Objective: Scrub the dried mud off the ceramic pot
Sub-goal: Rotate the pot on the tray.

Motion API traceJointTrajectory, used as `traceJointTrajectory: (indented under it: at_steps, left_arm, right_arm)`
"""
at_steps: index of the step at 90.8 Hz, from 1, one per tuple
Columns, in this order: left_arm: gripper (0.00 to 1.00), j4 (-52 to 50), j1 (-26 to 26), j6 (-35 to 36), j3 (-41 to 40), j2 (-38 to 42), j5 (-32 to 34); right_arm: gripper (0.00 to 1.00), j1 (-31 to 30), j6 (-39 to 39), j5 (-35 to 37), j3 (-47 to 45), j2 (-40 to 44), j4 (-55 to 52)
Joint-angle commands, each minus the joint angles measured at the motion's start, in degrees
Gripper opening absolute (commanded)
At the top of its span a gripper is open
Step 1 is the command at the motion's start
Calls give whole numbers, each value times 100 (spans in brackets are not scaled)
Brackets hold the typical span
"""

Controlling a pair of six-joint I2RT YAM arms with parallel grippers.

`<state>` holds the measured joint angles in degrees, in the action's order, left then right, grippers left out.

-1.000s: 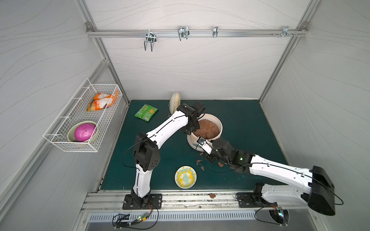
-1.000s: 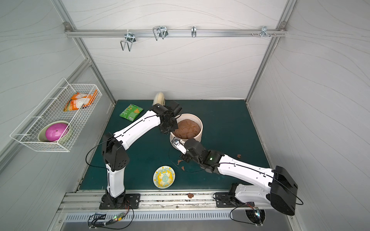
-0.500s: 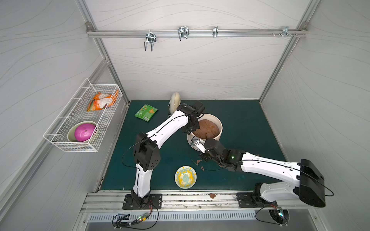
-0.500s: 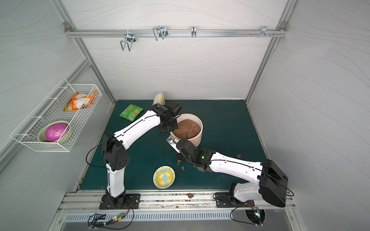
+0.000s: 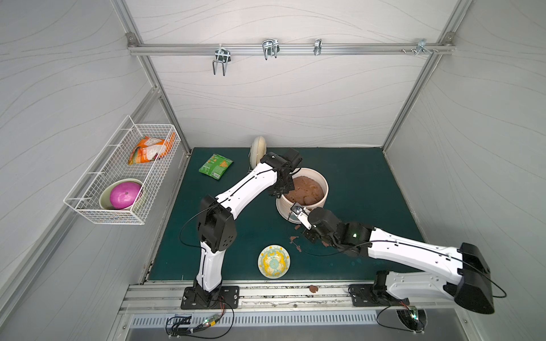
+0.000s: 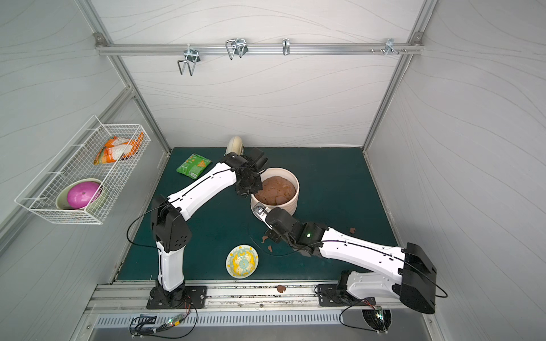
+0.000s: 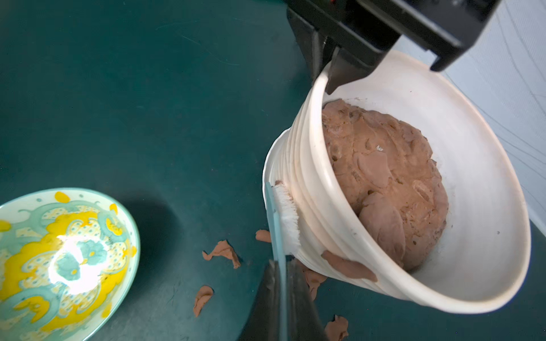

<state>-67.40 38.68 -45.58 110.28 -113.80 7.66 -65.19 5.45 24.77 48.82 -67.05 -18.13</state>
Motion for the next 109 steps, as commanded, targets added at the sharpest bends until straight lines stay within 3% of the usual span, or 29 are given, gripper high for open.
traceJointTrajectory:
  at_steps: [1,16,34,58,83,109]
  left_arm:
    - [13,148,44,493,168,-125,-453]
    - [13,154,26,513,195,-143,-457]
    - [13,143,17,543,230,-186,-488]
    - [13,104,7,598,247,-178,-470]
    - [13,102,0,698,318,-197,-482]
    - [13,62,-34,813,327,-206,-460]
  right_arm:
    - [0,32,-67,-454,130,299,-420]
    - [0,21,51,-1235,113,452,387]
    - [0,25,522,-318,492,-428,911]
    - [0,47,586,324,833,-1353,663]
    - [0,45,263,595,603,-1108,-14]
    - [0,43,-190,268,370,-595,-780]
